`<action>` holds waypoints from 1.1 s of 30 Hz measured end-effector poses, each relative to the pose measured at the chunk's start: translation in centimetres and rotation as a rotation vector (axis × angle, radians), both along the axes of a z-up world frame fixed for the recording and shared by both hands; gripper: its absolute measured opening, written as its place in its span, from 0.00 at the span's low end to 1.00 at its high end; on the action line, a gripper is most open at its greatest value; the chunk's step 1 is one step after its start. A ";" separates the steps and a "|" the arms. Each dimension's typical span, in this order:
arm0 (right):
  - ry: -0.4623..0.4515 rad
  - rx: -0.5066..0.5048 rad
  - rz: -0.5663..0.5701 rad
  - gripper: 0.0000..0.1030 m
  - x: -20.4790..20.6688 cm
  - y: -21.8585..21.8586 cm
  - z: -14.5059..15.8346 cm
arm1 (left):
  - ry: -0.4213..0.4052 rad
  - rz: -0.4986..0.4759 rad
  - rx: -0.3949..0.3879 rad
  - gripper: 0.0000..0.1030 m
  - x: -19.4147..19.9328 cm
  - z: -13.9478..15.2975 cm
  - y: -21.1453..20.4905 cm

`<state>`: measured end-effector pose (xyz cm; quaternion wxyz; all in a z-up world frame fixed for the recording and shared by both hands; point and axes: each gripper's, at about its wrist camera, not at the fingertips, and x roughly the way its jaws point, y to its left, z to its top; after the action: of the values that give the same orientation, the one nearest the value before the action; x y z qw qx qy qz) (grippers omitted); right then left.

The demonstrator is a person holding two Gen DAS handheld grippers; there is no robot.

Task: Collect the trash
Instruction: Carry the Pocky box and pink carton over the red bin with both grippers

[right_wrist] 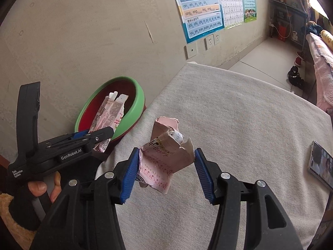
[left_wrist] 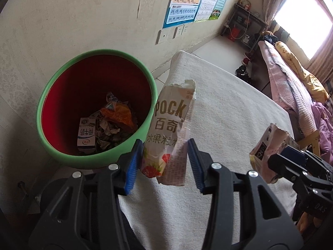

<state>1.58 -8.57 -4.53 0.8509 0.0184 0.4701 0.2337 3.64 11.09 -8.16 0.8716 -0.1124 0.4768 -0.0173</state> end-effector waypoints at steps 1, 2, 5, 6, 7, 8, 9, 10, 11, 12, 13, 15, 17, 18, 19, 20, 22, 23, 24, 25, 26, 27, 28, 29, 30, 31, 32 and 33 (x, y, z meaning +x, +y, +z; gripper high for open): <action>-0.002 -0.001 0.008 0.51 0.0 0.3 0.1 | 0.000 0.003 0.000 0.41 -0.2 0.0 0.2; -0.004 -0.001 0.015 0.51 0.0 0.6 0.1 | -0.001 0.005 0.000 0.41 -0.2 0.0 0.4; -0.006 -0.003 0.032 0.51 0.1 1.3 0.2 | -0.003 0.017 0.000 0.41 -0.3 0.0 0.8; -0.006 -0.003 0.037 0.51 0.1 1.5 0.2 | -0.003 0.022 0.000 0.41 -0.4 0.0 1.0; -0.007 -0.005 0.042 0.51 0.2 1.7 0.2 | -0.004 0.028 0.000 0.41 -0.4 0.0 1.2; -0.006 -0.006 0.046 0.51 0.2 1.9 0.2 | -0.005 0.032 0.000 0.41 -0.5 0.0 1.5; -0.006 -0.006 0.050 0.51 0.3 2.1 0.2 | -0.006 0.037 0.000 0.41 -0.4 0.0 1.7; -0.005 -0.006 0.053 0.51 0.3 2.2 0.1 | -0.006 0.041 0.000 0.41 -0.4 0.0 1.9; -0.004 -0.006 0.056 0.51 0.3 2.4 0.1 | -0.006 0.044 0.000 0.41 -0.5 0.0 2.1; -0.003 -0.005 0.060 0.51 0.4 2.5 0.1 | -0.006 0.048 0.000 0.41 -0.5 -0.1 2.2; -0.002 -0.005 0.063 0.51 0.2 2.7 0.0 | -0.006 0.051 0.000 0.41 -0.5 0.0 2.3; -0.001 -0.007 0.070 0.51 0.3 2.9 0.0 | -0.006 0.056 0.000 0.41 -0.6 0.0 2.5; 0.002 -0.009 0.078 0.51 0.4 3.1 -0.1 | -0.005 0.059 -0.001 0.41 -0.6 -0.1 2.6; 0.003 -0.010 0.081 0.51 0.4 3.2 -0.2 | -0.003 0.060 -0.002 0.41 -0.5 -0.1 2.7; 0.004 -0.011 0.083 0.51 0.5 3.4 -0.3 | -0.003 0.060 -0.002 0.41 -0.5 -0.1 2.7; 0.005 -0.012 0.085 0.51 0.5 3.4 -0.3 | -0.003 0.060 -0.002 0.41 -0.5 -0.1 2.6; 0.007 -0.013 0.087 0.51 0.6 3.4 -0.4 | -0.003 0.060 -0.002 0.41 -0.4 -0.1 2.6; 0.008 -0.014 0.088 0.51 0.7 3.5 -0.4 | -0.003 0.061 -0.003 0.41 -0.4 -0.1 2.6; 0.008 -0.013 0.089 0.51 0.7 3.5 -0.4 | -0.003 0.062 -0.004 0.41 -0.4 -0.1 2.6; 0.008 -0.013 0.089 0.51 0.7 3.6 -0.4 | -0.003 0.063 -0.005 0.41 -0.4 -0.1 2.7; 0.008 -0.013 0.089 0.51 0.7 3.6 -0.4 | -0.002 0.064 -0.005 0.41 -0.4 -0.1 2.7; 0.008 -0.013 0.090 0.51 0.7 3.6 -0.4 | -0.001 0.065 -0.006 0.41 -0.4 -0.2 2.8; 0.007 -0.013 0.091 0.51 0.7 3.7 -0.5 | -0.001 0.066 -0.007 0.41 -0.3 -0.2 2.9; 0.006 -0.014 0.093 0.51 0.6 3.8 -0.4 | -0.002 0.065 -0.008 0.41 -0.3 -0.2 2.9; 0.005 -0.015 0.096 0.51 0.6 3.9 -0.4 | -0.002 0.065 -0.007 0.41 -0.3 -0.2 2.9; 0.004 -0.015 0.098 0.51 0.6 4.0 -0.4 | -0.002 0.065 -0.008 0.41 -0.3 -0.2 2.9; 0.004 -0.016 0.100 0.51 0.6 4.1 -0.5 | -0.003 0.065 -0.009 0.41 -0.3 -0.2 3.0; 0.004 -0.017 0.102 0.51 0.6 4.2 -0.5 | -0.003 0.065 -0.011 0.41 -0.3 -0.2 3.0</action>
<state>2.16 -4.40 -4.99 0.8372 -0.0123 0.4740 0.2726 3.33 14.09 -8.34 0.8718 -0.1325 0.4715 0.0084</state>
